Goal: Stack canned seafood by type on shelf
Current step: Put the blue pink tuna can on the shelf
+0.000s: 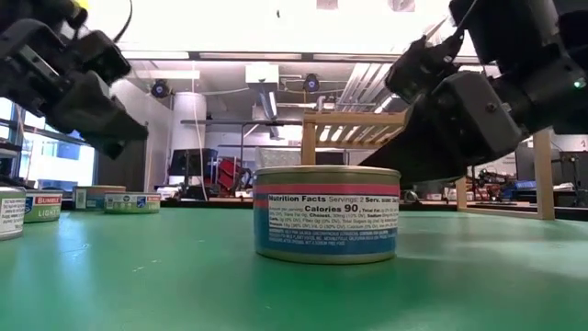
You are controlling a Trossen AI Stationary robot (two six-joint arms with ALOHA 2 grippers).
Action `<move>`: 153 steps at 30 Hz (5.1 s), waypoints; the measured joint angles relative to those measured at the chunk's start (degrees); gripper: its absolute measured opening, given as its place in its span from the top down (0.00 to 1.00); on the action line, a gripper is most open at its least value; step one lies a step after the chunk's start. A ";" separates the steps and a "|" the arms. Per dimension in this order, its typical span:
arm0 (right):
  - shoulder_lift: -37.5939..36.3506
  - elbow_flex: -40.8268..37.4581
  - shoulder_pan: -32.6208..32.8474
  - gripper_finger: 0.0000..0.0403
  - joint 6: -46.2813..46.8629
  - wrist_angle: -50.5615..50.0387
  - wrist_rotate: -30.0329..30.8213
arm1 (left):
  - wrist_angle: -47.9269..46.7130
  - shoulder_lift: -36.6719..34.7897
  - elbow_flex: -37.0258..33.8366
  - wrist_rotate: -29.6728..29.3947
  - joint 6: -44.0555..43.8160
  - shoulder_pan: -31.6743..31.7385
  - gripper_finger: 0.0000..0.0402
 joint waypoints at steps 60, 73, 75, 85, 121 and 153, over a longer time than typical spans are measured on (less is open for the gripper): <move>5.36 6.20 -4.29 0.08 2.58 -3.77 -4.12 | 14.12 48.16 25.04 4.06 4.56 4.65 1.00; 5.36 6.00 -4.32 0.08 4.61 -1.67 -2.32 | 17.70 52.25 26.89 2.67 4.15 4.70 1.00; 5.36 6.11 -4.36 0.08 5.54 -0.75 -1.08 | 17.66 52.25 26.89 1.49 4.19 4.72 1.00; 5.35 6.48 -4.88 0.05 4.29 -4.95 -3.67 | 14.82 51.29 27.37 -0.19 4.71 4.65 1.00; 4.53 6.44 -7.91 0.01 5.55 -5.45 -13.16 | 4.00 44.07 27.40 -0.38 6.05 3.89 1.00; 9.63 9.62 -3.80 0.01 -1.70 2.39 -0.78 | 6.35 44.51 27.00 -1.24 4.66 3.37 1.00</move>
